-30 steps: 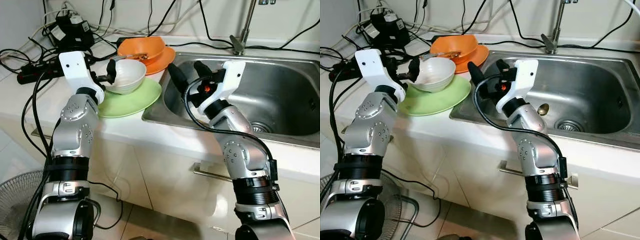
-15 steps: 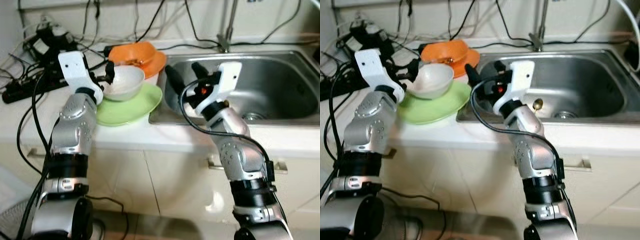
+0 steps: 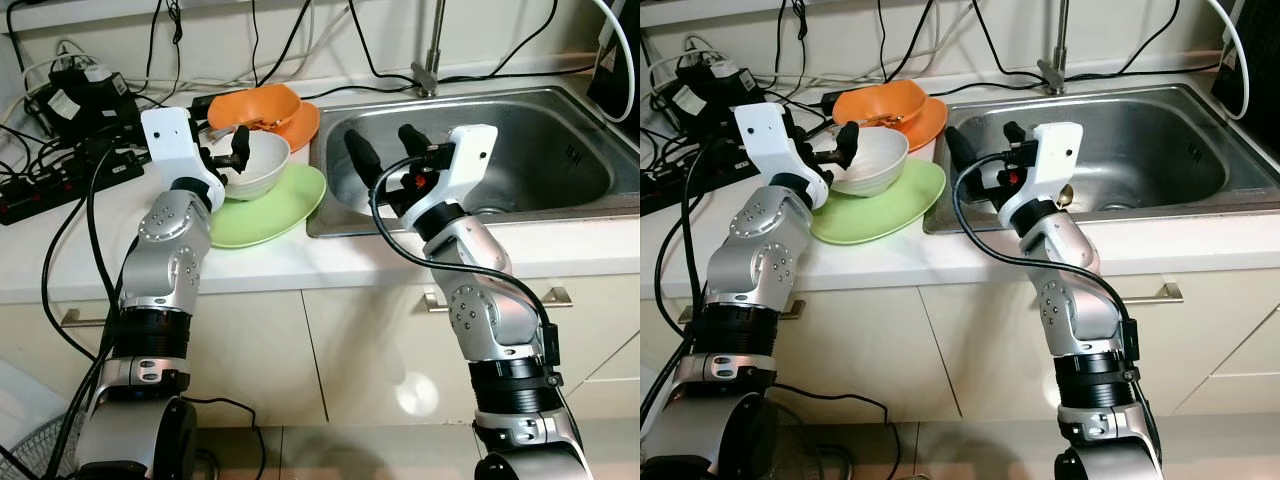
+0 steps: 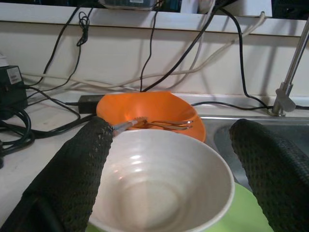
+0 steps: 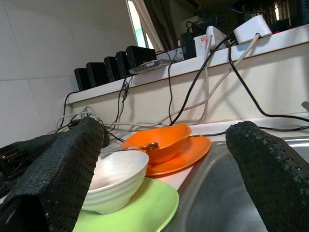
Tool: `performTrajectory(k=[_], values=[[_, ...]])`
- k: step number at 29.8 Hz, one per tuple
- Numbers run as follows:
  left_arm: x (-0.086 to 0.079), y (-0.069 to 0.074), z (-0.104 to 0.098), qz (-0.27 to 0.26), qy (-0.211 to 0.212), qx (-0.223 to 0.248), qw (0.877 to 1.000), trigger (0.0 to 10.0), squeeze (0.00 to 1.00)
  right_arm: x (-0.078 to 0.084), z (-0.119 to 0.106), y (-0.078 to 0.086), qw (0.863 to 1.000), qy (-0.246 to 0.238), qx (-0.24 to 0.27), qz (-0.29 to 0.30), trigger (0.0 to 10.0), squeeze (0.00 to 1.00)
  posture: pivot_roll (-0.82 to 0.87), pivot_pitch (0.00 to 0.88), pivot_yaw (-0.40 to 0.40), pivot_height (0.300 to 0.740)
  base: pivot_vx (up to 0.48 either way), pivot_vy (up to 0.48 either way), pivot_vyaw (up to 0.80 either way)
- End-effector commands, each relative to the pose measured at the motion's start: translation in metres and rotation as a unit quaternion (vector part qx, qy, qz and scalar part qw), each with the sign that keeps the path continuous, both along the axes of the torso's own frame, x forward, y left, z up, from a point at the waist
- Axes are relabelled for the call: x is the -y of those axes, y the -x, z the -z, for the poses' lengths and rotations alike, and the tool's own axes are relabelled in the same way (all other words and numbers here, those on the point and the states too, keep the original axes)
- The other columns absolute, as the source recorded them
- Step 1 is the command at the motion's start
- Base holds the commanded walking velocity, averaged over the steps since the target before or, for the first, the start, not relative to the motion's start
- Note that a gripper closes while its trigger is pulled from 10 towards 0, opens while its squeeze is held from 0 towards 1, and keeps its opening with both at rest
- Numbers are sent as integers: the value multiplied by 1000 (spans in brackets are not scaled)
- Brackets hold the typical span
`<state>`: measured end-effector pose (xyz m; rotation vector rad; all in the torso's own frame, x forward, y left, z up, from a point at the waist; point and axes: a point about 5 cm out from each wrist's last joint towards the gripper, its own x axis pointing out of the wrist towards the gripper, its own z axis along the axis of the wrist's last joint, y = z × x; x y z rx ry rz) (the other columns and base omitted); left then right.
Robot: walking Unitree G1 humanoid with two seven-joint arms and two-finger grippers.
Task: Kitchen organization
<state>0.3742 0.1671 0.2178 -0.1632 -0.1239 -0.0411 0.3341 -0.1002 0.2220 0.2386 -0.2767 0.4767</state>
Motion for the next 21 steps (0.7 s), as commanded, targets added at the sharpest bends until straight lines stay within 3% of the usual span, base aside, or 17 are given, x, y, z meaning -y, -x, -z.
performTrajectory(k=[1, 14, 21], values=[[-3, 1, 1, -12, -6, 1, 1000, 10000, 0, -3, -8, 1, 1000, 0, 17, 0, 10000, 439, -96, 0, 151, 740, 255, 0, 0], [-3, 1, 2, -18, 1, -3, 1000, 10000, 0, -7, -7, 2, 1000, 5, 19, 0, 10000, 435, -92, 0, 155, 740, 271, 0, 0], [1, 3, 1, -14, 9, 5, 1000, 10000, 0, -8, -5, 3, 1000, 6, 17, -1, 10000, 435, -92, 0, 154, 740, 71, 0, 0]])
